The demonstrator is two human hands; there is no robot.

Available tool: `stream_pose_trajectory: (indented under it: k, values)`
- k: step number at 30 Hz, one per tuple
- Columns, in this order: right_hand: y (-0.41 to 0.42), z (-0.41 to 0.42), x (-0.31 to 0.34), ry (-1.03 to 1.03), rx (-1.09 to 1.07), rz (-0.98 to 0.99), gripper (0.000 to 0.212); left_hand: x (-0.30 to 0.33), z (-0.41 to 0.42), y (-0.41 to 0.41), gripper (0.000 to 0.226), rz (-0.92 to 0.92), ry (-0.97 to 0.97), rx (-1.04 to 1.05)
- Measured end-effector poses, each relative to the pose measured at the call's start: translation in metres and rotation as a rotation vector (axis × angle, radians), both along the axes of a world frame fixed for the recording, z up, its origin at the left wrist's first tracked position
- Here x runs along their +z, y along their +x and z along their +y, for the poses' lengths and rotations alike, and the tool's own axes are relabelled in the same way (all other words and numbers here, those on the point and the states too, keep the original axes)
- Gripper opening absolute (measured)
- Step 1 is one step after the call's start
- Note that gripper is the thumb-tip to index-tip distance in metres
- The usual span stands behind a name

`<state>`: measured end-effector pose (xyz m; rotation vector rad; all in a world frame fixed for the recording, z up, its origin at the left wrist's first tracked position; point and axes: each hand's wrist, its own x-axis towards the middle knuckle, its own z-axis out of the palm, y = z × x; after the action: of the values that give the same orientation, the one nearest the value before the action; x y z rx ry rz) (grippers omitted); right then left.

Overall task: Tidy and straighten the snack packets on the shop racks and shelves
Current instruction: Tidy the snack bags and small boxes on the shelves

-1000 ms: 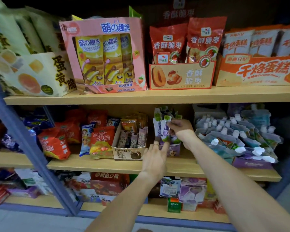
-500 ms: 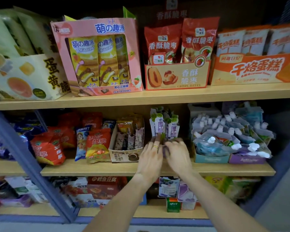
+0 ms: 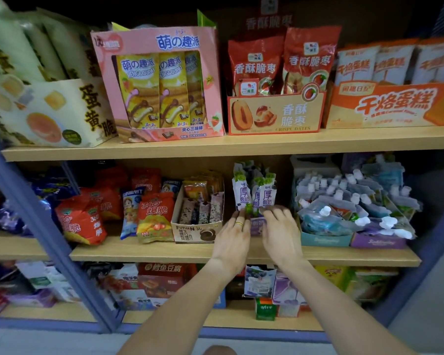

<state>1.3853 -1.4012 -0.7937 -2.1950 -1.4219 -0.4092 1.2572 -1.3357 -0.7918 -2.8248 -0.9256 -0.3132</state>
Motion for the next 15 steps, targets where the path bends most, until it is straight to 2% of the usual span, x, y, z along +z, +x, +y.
stream_pose_trajectory:
  k: [2, 5, 8, 11, 15]
  values:
    - [-0.004, -0.003, -0.004, -0.081, 0.023, -0.003, 0.044, 0.002, -0.003, -0.001, 0.09, -0.032, -0.092, 0.001]
    - [-0.015, -0.005, 0.005, 0.004, 0.01, 0.04, 0.039, 0.011, -0.003, -0.009, 0.074, -0.196, -0.163, -0.022]
    - [-0.047, -0.005, 0.021, 0.172, 0.132, 0.088, 0.041, 0.019, 0.001, -0.039, 0.052, -0.42, -0.042, 0.028]
    - [-0.093, 0.009, 0.039, 0.256, 0.255, 0.141, 0.043, 0.021, 0.019, -0.084, 0.049, -0.59, 0.092, 0.164]
    - [-0.158, 0.044, 0.048, 0.278, 0.373, 0.21, 0.046, 0.015, 0.06, -0.15, 0.046, -0.69, 0.072, 0.375]
